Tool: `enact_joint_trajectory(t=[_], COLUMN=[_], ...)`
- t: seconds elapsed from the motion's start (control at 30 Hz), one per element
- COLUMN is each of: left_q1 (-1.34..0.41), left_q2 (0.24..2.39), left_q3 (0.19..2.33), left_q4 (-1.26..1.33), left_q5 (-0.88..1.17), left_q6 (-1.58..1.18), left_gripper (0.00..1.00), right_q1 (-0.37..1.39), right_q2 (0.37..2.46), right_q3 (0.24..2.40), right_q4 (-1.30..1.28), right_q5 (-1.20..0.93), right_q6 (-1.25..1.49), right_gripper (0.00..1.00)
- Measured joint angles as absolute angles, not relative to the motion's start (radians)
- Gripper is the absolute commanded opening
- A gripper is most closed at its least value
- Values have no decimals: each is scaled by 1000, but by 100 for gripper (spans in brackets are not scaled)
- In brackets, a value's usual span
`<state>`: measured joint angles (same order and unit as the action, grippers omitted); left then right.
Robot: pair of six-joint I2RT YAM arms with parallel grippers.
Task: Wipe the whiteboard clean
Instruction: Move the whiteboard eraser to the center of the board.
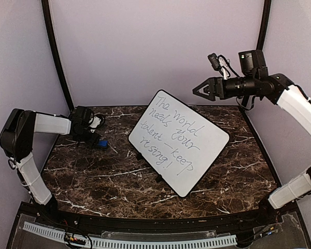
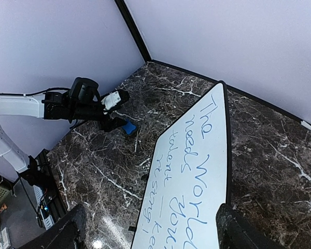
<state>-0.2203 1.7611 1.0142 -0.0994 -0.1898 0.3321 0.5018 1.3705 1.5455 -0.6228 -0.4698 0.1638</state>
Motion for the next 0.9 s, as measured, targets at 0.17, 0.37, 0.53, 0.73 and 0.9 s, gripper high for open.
enact_joint_trajectory(t=[0.17, 0.37, 0.53, 0.73, 0.9], left_q1=[-195, -165, -160, -160, -161], left_q2=[1745, 1740, 1777, 1863, 1871], left_q3=[996, 996, 1028, 1042, 1054], left_q4=[-71, -21, 13, 24, -11], left_q5=[-149, -165, -203, -196, -139], left_q6=[303, 273, 273, 300, 315], left_gripper=[71, 70, 68, 65, 63], right_q1=[502, 502, 502, 502, 502], right_q2=[1369, 1369, 1369, 1369, 1369], right_q3=[1546, 1546, 1546, 1545, 1544], right_q4=[-620, -620, -620, -620, -620], right_q5=[-471, -471, -470, -470, -470], right_q6=[167, 167, 167, 167, 167], right_gripper=[83, 83, 83, 83, 83])
